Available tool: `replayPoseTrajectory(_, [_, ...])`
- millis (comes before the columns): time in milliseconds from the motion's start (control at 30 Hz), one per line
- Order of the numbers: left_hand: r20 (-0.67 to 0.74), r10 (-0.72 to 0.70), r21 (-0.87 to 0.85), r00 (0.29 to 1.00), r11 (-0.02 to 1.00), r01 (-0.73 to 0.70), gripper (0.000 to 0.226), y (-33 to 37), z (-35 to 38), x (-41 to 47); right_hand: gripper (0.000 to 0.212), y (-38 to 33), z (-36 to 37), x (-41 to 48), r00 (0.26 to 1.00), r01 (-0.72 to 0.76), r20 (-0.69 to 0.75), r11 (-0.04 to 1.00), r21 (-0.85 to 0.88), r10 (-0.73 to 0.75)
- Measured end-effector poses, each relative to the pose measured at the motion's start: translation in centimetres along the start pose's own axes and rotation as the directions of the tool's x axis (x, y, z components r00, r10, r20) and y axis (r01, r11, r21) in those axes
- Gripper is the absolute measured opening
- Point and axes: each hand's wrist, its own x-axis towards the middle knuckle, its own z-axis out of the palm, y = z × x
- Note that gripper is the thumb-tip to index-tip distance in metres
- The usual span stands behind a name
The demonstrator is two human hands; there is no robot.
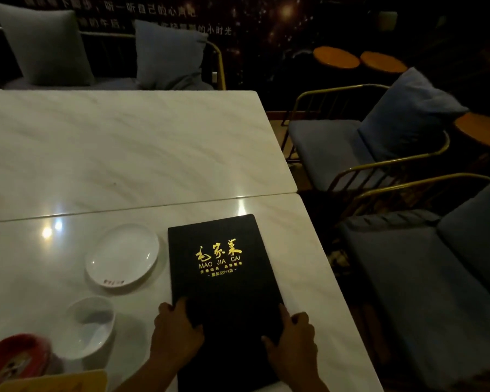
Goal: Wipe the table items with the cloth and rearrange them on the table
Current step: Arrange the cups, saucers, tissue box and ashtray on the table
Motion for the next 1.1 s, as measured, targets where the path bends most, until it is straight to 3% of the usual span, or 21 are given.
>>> replayPoseTrajectory(167, [-0.08,0.064,-0.052,0.995,0.996,-0.068,0.081,1.4,0.1,1.9,0.084,-0.9,-0.7,2.5,0.999,-0.031,-0.019,0.999,0.036,0.032])
replayPoseTrajectory(300, [-0.189,0.134,-0.119,0.973,0.98,-0.158,0.076,3.5,-0.5,4.2,0.08,-2.3,-1.5,5.8,0.989,-0.009,-0.15,0.999,0.044,0.015])
replayPoseTrajectory(500, [-0.137,0.253,0.004,0.958,0.967,-0.255,0.095,5.6,-2.4,8.9,0.08,-4.6,-3.7,11.9,0.97,0.108,-0.229,0.987,0.119,-0.079])
replayPoseTrajectory(700, [-0.026,0.295,0.134,0.955,0.948,-0.289,0.125,6.2,-3.2,13.0,0.093,-4.5,-5.4,15.7,0.95,0.287,-0.167,0.949,0.131,-0.264])
replayPoseTrajectory(867, [-0.064,0.324,0.214,0.944,0.928,-0.304,0.125,6.5,-3.2,14.4,0.116,-4.7,-5.8,16.5,0.918,0.388,-0.066,0.92,-0.049,-0.39])
replayPoseTrajectory(1000, [-0.078,0.272,0.253,0.959,0.936,-0.245,0.126,6.2,-3.1,14.3,0.125,-4.4,-5.9,16.4,0.912,0.405,-0.02,0.908,-0.107,-0.409])
replayPoseTrajectory(1100, [0.004,0.265,0.304,0.964,0.918,-0.254,0.148,5.9,-3.0,14.1,0.126,-4.3,-6.0,16.4,0.911,0.405,-0.034,0.908,-0.111,-0.411])
